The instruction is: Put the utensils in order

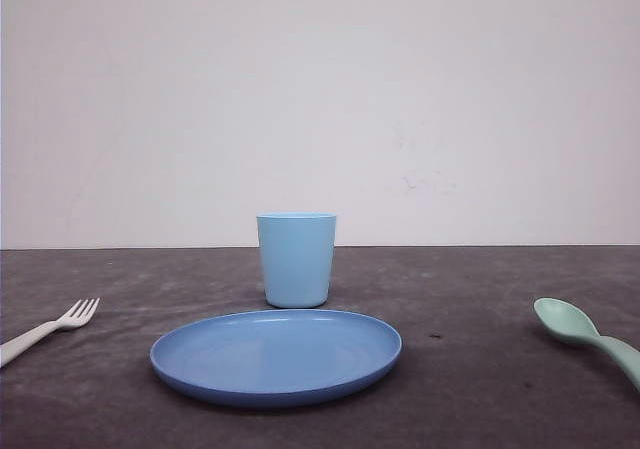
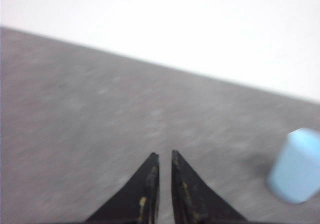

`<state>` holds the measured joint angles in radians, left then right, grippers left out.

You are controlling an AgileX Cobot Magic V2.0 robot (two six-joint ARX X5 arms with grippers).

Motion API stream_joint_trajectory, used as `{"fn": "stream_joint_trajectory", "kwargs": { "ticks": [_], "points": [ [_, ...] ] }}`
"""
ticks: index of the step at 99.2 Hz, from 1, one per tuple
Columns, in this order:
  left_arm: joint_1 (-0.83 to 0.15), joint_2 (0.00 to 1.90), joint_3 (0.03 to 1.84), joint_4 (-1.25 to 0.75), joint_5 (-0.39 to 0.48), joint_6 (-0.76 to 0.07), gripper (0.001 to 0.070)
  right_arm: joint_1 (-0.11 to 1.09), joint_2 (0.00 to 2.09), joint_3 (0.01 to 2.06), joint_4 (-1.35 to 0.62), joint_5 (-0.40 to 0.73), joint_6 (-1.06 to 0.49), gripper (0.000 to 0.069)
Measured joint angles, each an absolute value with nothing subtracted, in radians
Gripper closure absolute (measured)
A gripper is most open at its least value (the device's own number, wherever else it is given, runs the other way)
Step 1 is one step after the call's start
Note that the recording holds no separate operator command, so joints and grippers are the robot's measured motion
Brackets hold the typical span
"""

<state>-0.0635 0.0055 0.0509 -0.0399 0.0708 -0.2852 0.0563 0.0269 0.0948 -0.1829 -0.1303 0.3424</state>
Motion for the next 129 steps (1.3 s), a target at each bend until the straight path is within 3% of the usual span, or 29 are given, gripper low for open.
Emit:
{"fn": "stream_joint_trajectory", "kwargs": {
  "ticks": [16, 33, 45, 66, 90, 110, 129],
  "points": [
    [-0.064, 0.026, 0.185, -0.004, 0.082, -0.381, 0.0691, 0.056, 0.052, 0.279, -0.248, -0.133, 0.386, 0.0687],
    [-0.064, 0.161, 0.384, -0.162, 0.119, -0.395, 0.0691, 0.056, 0.168, 0.48, -0.408, -0.132, 0.365, 0.0687],
    [-0.064, 0.308, 0.552, -0.318, 0.175, -0.341, 0.0691, 0.056, 0.279, 0.618, -0.523, -0.132, 0.31, 0.0687],
    [-0.064, 0.567, 0.785, -0.494, 0.182, -0.17, 0.0691, 0.056, 0.497, 0.763, -0.625, -0.131, 0.196, 0.0687],
    [-0.076, 0.762, 0.798, -0.54, 0.175, -0.098, 0.0691, 0.057, 0.733, 0.767, -0.646, -0.131, 0.115, 0.0687],
    [-0.086, 0.824, 0.798, -0.567, 0.083, -0.064, 0.0691, 0.057, 0.857, 0.766, -0.665, -0.128, 0.101, 0.0687],
    [-0.086, 0.828, 0.798, -0.593, 0.076, -0.051, 0.069, 0.057, 0.895, 0.766, -0.674, -0.108, 0.099, 0.0687]
  ]
}}
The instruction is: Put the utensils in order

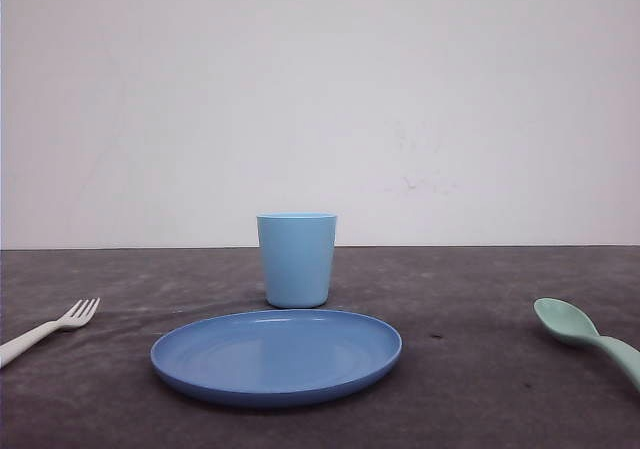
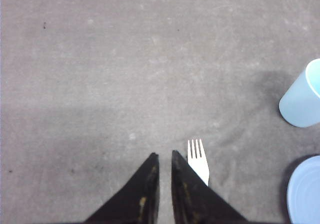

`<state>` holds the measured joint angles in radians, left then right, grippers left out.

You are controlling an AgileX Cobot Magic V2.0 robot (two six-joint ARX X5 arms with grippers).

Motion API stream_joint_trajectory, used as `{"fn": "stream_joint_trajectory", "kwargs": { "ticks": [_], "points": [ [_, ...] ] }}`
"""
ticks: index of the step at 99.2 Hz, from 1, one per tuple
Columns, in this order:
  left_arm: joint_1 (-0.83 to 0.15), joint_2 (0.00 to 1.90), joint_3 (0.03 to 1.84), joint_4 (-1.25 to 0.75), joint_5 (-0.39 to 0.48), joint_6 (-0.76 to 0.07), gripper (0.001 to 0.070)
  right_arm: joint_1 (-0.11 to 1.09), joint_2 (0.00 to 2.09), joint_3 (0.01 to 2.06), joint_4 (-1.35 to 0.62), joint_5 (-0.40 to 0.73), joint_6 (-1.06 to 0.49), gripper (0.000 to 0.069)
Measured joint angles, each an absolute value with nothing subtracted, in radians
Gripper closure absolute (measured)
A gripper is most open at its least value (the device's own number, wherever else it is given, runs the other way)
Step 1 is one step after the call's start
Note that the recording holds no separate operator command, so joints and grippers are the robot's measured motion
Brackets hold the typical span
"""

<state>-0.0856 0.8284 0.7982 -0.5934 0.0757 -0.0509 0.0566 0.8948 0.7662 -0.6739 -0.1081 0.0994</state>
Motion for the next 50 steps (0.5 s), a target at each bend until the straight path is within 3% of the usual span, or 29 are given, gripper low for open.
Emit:
{"fn": "stream_joint_trajectory", "kwargs": {
  "ticks": [10, 17, 26, 31, 41, 50],
  "points": [
    [-0.086, 0.828, 0.798, -0.612, 0.076, -0.047, 0.0637, 0.057, 0.895, 0.766, -0.673, -0.109, 0.096, 0.0662],
    [-0.086, 0.828, 0.798, -0.619, 0.076, -0.047, 0.0509, 0.057, 0.895, 0.766, -0.675, -0.109, 0.093, 0.0551],
    [-0.086, 0.828, 0.798, -0.633, 0.076, -0.047, 0.0321, 0.057, 0.895, 0.766, -0.681, -0.109, 0.093, 0.0361],
    [-0.086, 0.828, 0.798, -0.641, 0.077, -0.047, 0.025, 0.057, 0.895, 0.766, -0.683, -0.109, 0.093, 0.0262],
    [-0.095, 0.828, 0.798, -0.67, 0.077, -0.052, 0.0201, 0.057, 0.895, 0.766, -0.689, -0.108, 0.091, 0.0103],
    [-0.11, 0.828, 0.798, -0.702, 0.085, -0.069, 0.019, 0.057, 0.895, 0.766, -0.694, -0.108, 0.087, 0.0018]
  ]
}}
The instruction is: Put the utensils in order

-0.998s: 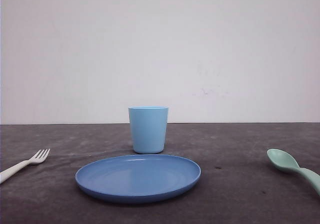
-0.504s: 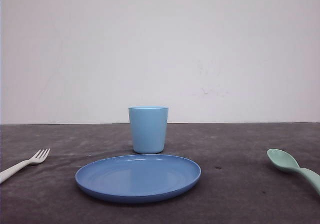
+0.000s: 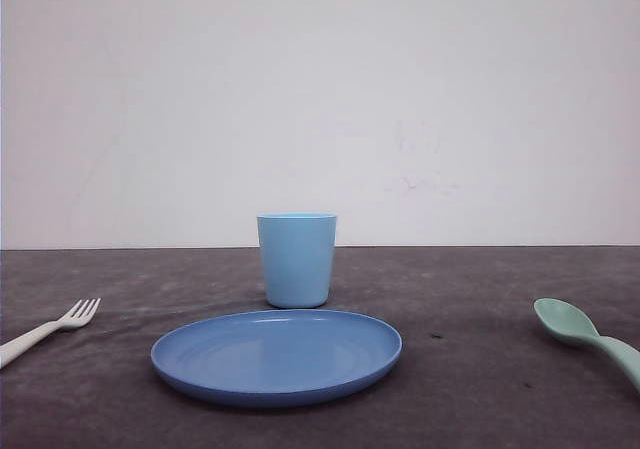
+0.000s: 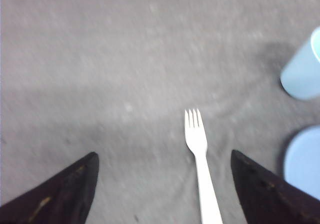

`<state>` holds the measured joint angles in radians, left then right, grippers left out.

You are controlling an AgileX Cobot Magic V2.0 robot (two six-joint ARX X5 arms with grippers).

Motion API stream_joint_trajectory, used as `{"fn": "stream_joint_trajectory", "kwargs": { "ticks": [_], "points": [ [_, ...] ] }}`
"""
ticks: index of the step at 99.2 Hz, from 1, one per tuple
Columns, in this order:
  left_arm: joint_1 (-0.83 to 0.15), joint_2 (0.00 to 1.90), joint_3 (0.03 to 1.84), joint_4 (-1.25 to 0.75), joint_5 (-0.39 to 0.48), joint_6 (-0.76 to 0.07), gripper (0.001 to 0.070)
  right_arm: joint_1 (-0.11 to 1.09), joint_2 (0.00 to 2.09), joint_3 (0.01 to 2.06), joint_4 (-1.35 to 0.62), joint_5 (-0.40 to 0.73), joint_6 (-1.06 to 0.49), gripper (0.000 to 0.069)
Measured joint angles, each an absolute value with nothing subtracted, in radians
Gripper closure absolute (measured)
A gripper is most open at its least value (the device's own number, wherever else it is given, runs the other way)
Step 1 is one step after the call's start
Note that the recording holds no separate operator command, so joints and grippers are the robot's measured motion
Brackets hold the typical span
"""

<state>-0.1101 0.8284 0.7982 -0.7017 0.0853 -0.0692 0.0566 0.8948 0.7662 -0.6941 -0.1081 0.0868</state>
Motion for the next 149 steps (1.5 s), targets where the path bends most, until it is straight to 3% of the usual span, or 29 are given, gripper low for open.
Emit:
{"fn": "stream_joint_trajectory", "kwargs": {
  "ticks": [49, 76, 131, 149],
  "points": [
    [-0.291, 0.878, 0.628, -0.607, 0.076, -0.23, 0.0196, 0.057, 0.895, 0.766, -0.701, -0.108, 0.082, 0.0011],
    [-0.356, 1.05, 0.628, -0.499, 0.022, -0.241, 0.0196, 0.057, 0.895, 0.766, -0.716, -0.108, 0.082, 0.0011],
    [-0.364, 1.327, 0.629, -0.362, -0.018, -0.23, 0.0203, 0.057, 0.895, 0.766, -0.716, -0.108, 0.082, 0.0011],
    [-0.374, 1.353, 0.636, -0.336, -0.042, -0.227, 0.0332, 0.057, 0.895, 0.766, -0.716, -0.108, 0.082, 0.0011]
  ]
}}
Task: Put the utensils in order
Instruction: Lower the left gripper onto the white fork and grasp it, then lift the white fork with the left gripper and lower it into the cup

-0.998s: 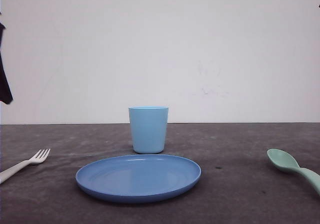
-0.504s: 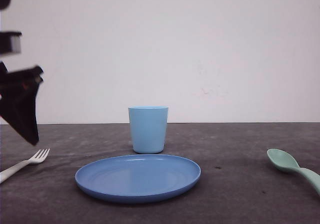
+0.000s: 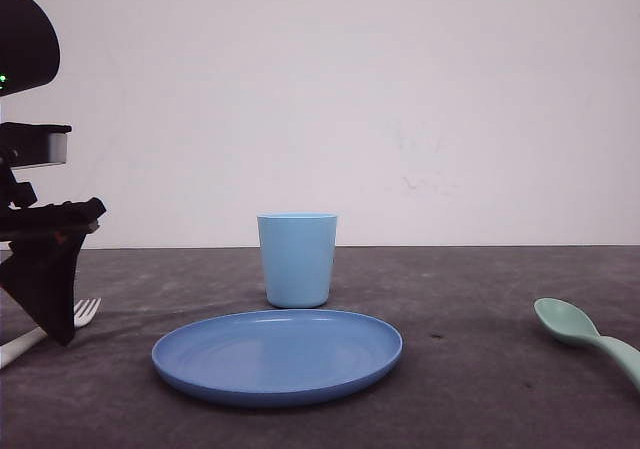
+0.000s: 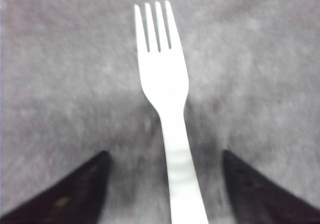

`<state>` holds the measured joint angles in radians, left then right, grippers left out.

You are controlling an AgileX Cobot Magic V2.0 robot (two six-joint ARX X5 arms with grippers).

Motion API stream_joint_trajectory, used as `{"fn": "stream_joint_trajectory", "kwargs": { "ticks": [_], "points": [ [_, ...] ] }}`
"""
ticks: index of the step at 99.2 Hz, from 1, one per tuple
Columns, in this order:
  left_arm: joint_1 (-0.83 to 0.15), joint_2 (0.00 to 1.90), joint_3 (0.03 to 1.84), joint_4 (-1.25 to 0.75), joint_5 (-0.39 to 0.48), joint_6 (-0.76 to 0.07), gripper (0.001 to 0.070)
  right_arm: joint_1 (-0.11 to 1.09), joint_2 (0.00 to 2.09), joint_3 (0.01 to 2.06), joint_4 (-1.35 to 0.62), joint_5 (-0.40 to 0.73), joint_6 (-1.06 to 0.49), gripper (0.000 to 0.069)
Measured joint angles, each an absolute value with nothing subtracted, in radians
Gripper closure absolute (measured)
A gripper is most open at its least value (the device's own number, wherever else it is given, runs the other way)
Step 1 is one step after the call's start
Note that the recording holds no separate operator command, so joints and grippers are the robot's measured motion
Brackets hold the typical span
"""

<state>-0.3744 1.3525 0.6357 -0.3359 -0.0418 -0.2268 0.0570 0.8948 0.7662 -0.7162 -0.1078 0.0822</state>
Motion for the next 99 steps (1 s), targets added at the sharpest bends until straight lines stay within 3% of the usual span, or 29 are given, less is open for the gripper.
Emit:
{"fn": "stream_joint_trajectory", "kwargs": {
  "ticks": [46, 80, 99],
  "points": [
    [-0.397, 1.394, 0.65, -0.297, -0.083, -0.223, 0.0622, 0.057, 0.895, 0.766, -0.716, -0.108, 0.082, 0.0011],
    [-0.402, 1.37, 0.665, -0.329, -0.063, -0.204, 0.0647, 0.057, 0.895, 0.766, -0.716, -0.108, 0.082, 0.0011],
    [-0.422, 1.27, 0.776, -0.28, -0.028, -0.202, 0.0647, 0.057, 0.895, 0.766, -0.716, -0.108, 0.082, 0.0011]
  ]
}}
